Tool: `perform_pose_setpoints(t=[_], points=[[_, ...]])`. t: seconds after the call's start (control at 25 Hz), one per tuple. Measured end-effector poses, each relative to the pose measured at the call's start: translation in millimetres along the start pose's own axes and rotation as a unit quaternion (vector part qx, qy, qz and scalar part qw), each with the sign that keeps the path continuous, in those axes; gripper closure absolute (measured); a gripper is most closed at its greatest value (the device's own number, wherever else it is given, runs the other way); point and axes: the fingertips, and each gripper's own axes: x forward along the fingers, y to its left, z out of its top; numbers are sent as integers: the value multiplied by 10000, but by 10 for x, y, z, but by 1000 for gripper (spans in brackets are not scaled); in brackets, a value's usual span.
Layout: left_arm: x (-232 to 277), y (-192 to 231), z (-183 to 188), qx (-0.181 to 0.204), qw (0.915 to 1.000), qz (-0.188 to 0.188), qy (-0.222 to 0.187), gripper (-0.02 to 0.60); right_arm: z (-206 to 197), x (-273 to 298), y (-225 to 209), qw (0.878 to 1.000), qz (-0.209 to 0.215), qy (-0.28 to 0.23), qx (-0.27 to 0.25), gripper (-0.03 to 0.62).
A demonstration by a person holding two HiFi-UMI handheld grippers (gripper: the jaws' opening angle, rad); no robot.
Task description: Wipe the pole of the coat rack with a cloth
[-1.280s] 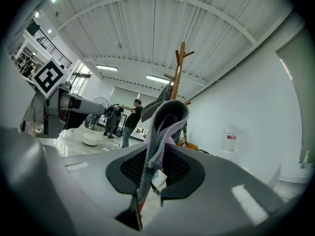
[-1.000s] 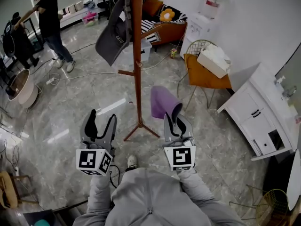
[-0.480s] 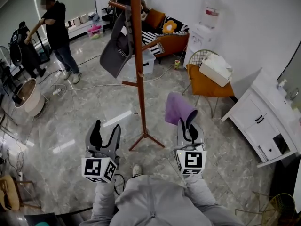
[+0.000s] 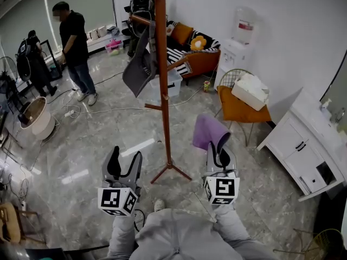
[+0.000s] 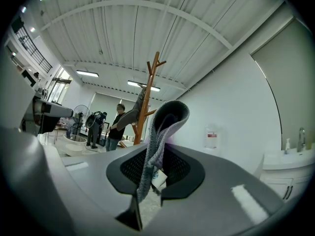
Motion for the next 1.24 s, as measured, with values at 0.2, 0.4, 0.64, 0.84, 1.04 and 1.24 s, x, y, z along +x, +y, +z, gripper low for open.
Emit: perform_pose_setpoints(t=[0.2,0.4,0.64,0.84,1.04,1.24], points=[[-22,-7,0,3,10000,28,-11,242,-11,14,23,10000,68,25,6,542],[-26,-3,-22,-24,10000,51,22,242,-22,30,49,9999,113,71,-18,542],[-43,23,-41,-45,10000,50,28,242,-31,38,100,9998,144,89,-40,542],[-61,71,-5,-42,10000,63,7,242,12,60,159,9998,183,71,-58,543],[-49,94,-4,-32,10000,73,26,243,10,85,185,9997,217,88,-67,542],[8,104,14,15,10000,52,-11,242,1,149,199,9996,257,63,-75,542]])
